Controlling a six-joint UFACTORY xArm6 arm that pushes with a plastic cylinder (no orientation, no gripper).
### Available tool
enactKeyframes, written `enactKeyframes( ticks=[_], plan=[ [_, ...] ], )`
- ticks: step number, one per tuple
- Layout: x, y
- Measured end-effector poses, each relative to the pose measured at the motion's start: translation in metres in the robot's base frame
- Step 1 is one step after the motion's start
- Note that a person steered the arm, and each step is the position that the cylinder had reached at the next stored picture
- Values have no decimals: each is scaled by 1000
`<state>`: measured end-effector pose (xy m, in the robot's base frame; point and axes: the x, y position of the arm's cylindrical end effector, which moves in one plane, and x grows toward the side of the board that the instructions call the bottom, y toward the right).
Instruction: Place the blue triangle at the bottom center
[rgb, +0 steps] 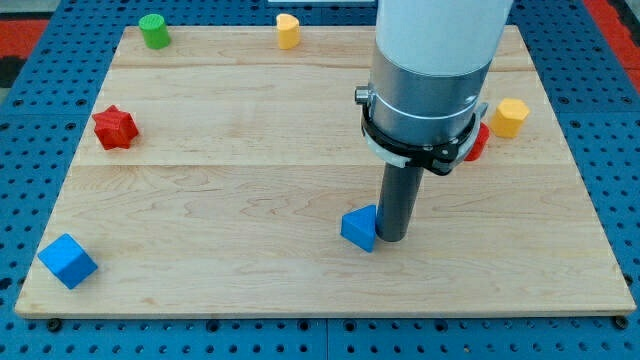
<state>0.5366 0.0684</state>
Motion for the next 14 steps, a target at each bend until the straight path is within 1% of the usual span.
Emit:
enactKeyframes(
  ticks=[2,4,5,8,10,11,14],
  plan=[
    [-4,-12],
    [-43,-26],
    [-42,-41],
    [-9,-48],
    [5,-82],
    [11,-88],
    [8,-88]
  ],
)
